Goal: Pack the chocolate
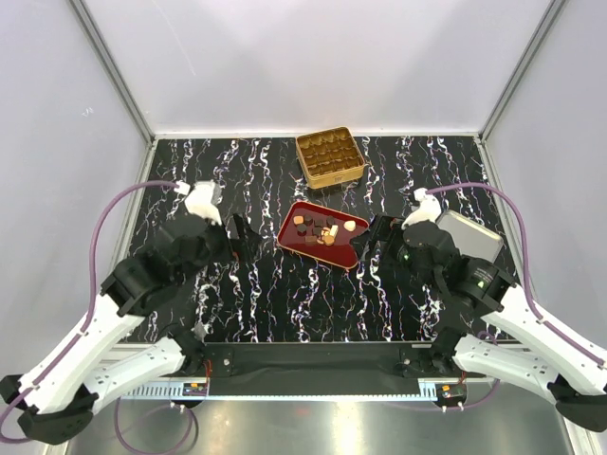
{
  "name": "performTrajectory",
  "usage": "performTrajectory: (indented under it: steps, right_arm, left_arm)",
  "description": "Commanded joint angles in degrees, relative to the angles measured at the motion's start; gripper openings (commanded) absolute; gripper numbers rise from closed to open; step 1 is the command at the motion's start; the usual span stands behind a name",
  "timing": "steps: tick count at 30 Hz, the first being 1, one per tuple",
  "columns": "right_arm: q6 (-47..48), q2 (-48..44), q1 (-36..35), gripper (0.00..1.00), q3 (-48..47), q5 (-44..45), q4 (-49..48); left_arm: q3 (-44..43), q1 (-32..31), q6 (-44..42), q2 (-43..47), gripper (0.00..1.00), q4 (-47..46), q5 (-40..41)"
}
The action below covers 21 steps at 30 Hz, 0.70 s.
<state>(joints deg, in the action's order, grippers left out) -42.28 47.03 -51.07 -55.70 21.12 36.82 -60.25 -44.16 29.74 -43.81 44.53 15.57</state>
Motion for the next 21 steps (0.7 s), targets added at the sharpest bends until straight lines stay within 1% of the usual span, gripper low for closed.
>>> performTrajectory:
  steps: [1, 2, 3, 4, 5, 7, 8, 10, 13, 17, 18, 19, 21]
  right_arm:
    - [1.06, -1.50, -0.52, 1.00, -1.25, 1.38, -2.19]
    - [1.41, -1.85, -0.52, 1.00, -1.16, 1.20, -2.19]
    - [1.94, -2.02, -0.44, 1.00, -0.90, 1.03, -1.93]
    - [2.29, -2.29, -0.52, 1.00, -0.81, 1.11, -2.01]
    - [2.47, -2.90, -0.44, 1.00, -0.64, 1.29, -1.93]
    - [3.08, -4.21, -0.44, 1.00, -0.11, 1.11, -2.19]
    - [3.26, -4.66, -0.44, 1.00, 0.07, 0.76, -2.36]
    - [3.43, -6.06, -0.44, 1.00, 0.68, 0.24, -2.63]
    - [4.05, -7.38, -0.52, 1.00, 2.00, -0.38, -3.33]
    - [5.28, -9.67, -0.44, 1.00, 4.37, -2.67, -5.35]
    - [5.45, -10.02, -0.52, 1.00, 5.33, -2.84, -6.14]
    - [5.54, -10.46, -0.52, 1.00, 5.60, -3.37, -6.58]
    - [6.16, -10.72, -0.44, 1.00, 6.39, -3.98, -7.37]
  left_arm:
    - [-5.30, 7.92, -2.31, -4.16, 0.99, 0.72, -1.93]
    - [-5.93, 13.00, -2.84, -5.48, 0.99, 1.69, -3.69]
    - [-6.11, 15.48, -3.89, -7.76, 0.99, 2.04, -6.32]
    - [-6.02, 17.86, -4.24, -8.91, 0.99, 2.22, -7.21]
    - [-5.67, 22.15, -4.60, -9.97, 0.99, 2.49, -7.66]
    - [-4.53, 25.86, -5.30, -13.22, 0.99, 2.31, -9.06]
    - [-4.09, 29.45, -5.30, -14.27, 0.99, 2.05, -9.68]
    - [-2.34, 33.33, -5.57, -17.17, 0.98, 0.65, -11.70]
    - [-0.23, 35.10, -5.83, -21.30, 0.94, -0.85, -11.18]
    - [3.38, 38.27, -6.71, -27.71, 0.85, -6.98, -8.89]
    - [3.47, 39.23, -6.71, -31.39, 0.81, -7.70, -11.42]
    - [3.04, 41.76, -6.71, -33.42, 0.72, -8.06, -13.97]
    - [1.72, 43.89, -6.01, -37.90, 0.69, -8.84, -18.98]
